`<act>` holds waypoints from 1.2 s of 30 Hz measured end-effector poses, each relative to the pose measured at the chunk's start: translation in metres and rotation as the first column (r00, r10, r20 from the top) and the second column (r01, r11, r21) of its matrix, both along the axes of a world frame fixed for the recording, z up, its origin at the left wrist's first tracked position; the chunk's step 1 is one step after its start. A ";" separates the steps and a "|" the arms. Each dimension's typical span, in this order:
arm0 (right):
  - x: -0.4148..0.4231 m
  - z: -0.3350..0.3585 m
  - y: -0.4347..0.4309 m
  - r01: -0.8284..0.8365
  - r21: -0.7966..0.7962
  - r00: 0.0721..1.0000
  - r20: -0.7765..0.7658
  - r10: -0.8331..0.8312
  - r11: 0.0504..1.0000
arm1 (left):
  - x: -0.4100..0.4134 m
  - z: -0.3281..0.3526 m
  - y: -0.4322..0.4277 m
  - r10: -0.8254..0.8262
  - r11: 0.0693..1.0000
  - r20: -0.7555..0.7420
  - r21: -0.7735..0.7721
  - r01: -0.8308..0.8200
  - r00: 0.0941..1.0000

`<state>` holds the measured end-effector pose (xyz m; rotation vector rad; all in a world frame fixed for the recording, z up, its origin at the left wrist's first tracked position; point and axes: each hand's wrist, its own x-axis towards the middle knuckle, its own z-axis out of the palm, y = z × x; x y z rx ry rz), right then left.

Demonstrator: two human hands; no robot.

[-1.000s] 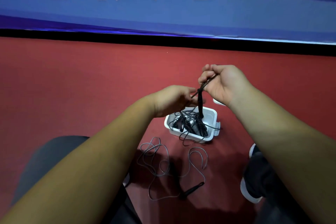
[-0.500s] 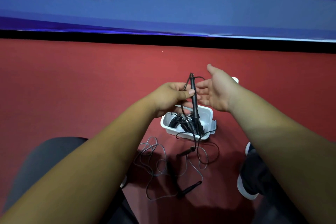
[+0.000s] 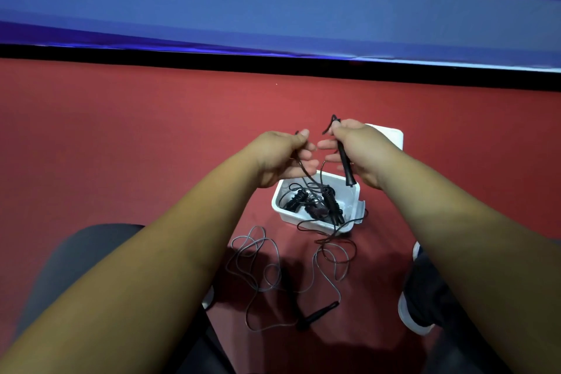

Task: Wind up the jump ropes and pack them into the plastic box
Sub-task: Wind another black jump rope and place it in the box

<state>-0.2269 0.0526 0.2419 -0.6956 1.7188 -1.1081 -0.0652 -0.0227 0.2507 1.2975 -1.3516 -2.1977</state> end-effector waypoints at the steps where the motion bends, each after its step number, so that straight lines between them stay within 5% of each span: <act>1: 0.001 0.000 0.002 -0.038 0.013 0.999 -0.003 0.038 0.999 | 0.000 0.003 -0.003 0.055 0.997 -0.029 0.053 -0.053 0.998; 5: 0.012 -0.007 0.012 -0.177 0.018 0.979 0.101 0.174 0.984 | 0.002 0.015 -0.015 0.350 0.912 -0.182 0.287 -0.291 0.919; 11: 0.026 -0.009 0.021 -0.221 0.042 0.910 0.368 0.191 0.974 | 0.015 0.019 -0.040 0.713 0.662 -0.236 0.536 -0.524 0.660; 15: 0.023 -0.001 0.022 -0.233 0.049 0.842 0.510 0.176 0.971 | 0.024 0.023 -0.048 0.762 0.630 -0.209 0.456 -0.629 0.612; 20: 0.016 0.001 0.019 -0.150 0.036 0.866 0.486 0.114 0.988 | 0.035 0.018 -0.050 0.633 0.745 -0.050 0.311 -0.590 0.773; 23: 0.010 0.000 0.018 -0.135 0.014 0.911 0.395 0.119 0.991 | 0.036 0.019 -0.043 0.496 0.834 0.189 0.169 -0.525 0.848; 25: 0.008 0.000 0.018 -0.123 -0.008 0.921 0.371 0.117 0.992 | 0.036 0.018 -0.038 0.303 0.950 0.371 -0.039 -0.311 0.878; 27: 0.007 0.000 0.017 -0.102 -0.026 0.925 0.365 0.104 0.994 | 0.033 0.013 -0.036 0.153 0.966 0.505 -0.256 -0.021 0.850; 30: 0.006 0.002 0.018 -0.098 -0.070 0.918 0.378 0.117 0.993 | 0.026 0.006 -0.033 -0.024 0.860 0.393 -0.460 0.219 0.919; 36: 0.002 0.011 0.021 -0.122 -0.118 0.899 0.407 0.160 0.985 | 0.013 -0.012 -0.021 -0.217 0.843 0.307 -0.420 0.336 0.927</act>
